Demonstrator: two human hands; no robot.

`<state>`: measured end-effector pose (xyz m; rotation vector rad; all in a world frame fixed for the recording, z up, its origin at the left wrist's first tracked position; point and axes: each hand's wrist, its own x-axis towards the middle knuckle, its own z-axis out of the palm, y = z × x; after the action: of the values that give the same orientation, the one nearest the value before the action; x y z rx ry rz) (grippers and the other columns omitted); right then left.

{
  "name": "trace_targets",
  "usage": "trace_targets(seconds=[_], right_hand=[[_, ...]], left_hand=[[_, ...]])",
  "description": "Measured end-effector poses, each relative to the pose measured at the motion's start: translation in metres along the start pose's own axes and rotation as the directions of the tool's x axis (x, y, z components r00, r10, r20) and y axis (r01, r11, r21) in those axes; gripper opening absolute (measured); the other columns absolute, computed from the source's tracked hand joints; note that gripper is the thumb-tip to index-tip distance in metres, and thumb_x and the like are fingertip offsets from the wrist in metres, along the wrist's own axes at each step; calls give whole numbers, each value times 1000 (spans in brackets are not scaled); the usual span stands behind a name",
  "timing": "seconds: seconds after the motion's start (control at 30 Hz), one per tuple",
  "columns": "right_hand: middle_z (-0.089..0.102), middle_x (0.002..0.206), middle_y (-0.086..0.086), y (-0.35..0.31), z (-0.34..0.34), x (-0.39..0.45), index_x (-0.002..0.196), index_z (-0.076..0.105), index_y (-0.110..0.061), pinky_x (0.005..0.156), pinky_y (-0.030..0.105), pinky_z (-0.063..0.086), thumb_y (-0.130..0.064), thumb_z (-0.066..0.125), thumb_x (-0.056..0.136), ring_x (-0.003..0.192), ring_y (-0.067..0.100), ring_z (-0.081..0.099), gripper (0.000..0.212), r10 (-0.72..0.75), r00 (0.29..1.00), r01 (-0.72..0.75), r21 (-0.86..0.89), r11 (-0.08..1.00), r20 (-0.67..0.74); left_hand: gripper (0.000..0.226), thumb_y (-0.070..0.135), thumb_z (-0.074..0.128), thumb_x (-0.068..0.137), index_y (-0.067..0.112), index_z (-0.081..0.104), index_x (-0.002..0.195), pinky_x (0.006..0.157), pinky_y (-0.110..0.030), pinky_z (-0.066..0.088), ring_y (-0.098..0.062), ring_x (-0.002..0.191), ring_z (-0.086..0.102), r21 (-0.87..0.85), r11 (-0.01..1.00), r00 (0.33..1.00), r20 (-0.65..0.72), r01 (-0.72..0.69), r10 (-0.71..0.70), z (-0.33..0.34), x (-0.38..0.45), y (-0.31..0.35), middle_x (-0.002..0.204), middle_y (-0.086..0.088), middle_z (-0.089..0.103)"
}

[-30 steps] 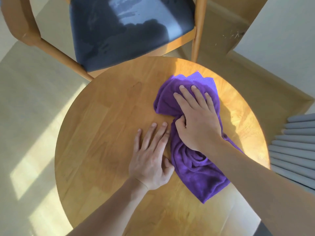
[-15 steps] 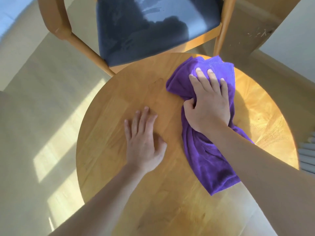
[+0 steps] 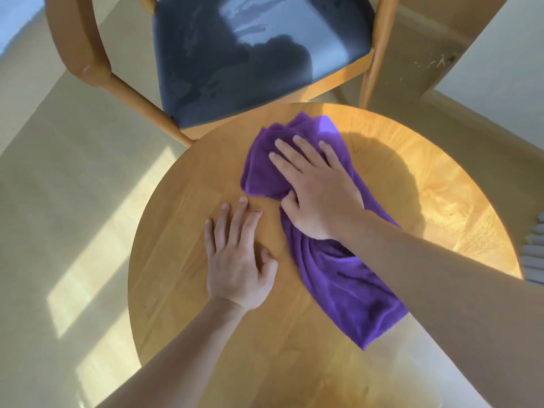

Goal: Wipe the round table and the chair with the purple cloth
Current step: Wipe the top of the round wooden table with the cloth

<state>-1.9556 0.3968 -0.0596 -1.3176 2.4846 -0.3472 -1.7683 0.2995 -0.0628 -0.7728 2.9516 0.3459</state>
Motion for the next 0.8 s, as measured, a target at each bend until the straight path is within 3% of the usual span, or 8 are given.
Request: trace_targets(seconds=[0.13, 0.2, 0.4, 0.5, 0.63, 0.8], right_hand=[[14, 169, 2, -27, 1, 59, 160, 25, -18, 125, 52, 5, -39, 28, 93, 156, 26, 7, 70, 216, 970, -216, 13, 976, -110], [13, 170, 4, -38, 4, 66, 160, 23, -17, 125, 53, 5, -39, 28, 95, 156, 28, 6, 69, 257, 958, -258, 11, 966, -126], [21, 168, -2, -27, 7, 28, 157, 33, -22, 126, 51, 4, -36, 33, 94, 156, 23, 10, 65, -2, 998, 7, 74, 997, -64], [22, 167, -5, -23, 7, -10, 156, 35, -25, 126, 49, 6, -38, 25, 89, 156, 20, 10, 68, -71, 997, 71, 78, 994, -5], [20, 168, -7, -16, 6, -39, 157, 33, -26, 127, 48, 7, -37, 25, 86, 156, 17, 7, 72, -15, 1000, 12, 92, 996, 26], [11, 170, -6, -31, 4, -11, 160, 22, -26, 126, 50, 0, -40, 27, 90, 157, 20, 1, 72, 99, 995, -99, 54, 994, 3]], left_hand=[[68, 32, 47, 80, 17, 42, 146, 126, -59, 11, -31, 157, 17, 3, 1000, 1000, -15, -10, 10, 3, -1, -1, 168, -1, 27], [69, 32, 46, 80, 15, 41, 148, 126, -58, 10, -31, 157, 16, 9, 1000, 1000, -9, -5, 5, 3, -1, -2, 169, -2, 26], [70, 37, 47, 85, 15, 37, 151, 126, -59, 10, -33, 157, 16, 35, 999, 1000, 3, -19, 18, 1, -1, 0, 168, -4, 27], [69, 38, 45, 86, 19, 35, 151, 125, -61, 12, -33, 157, 16, 43, 999, 1000, 26, -14, 12, -4, -2, 0, 163, -6, 34], [71, 35, 44, 83, 21, 35, 152, 127, -58, 9, -31, 158, 12, 43, 999, 998, 58, -6, 3, -8, -1, 2, 165, -4, 31], [72, 35, 48, 81, 22, 38, 150, 126, -59, 9, -29, 159, 11, 11, 1000, 999, 47, -18, 18, -6, -1, -1, 167, -3, 29]])
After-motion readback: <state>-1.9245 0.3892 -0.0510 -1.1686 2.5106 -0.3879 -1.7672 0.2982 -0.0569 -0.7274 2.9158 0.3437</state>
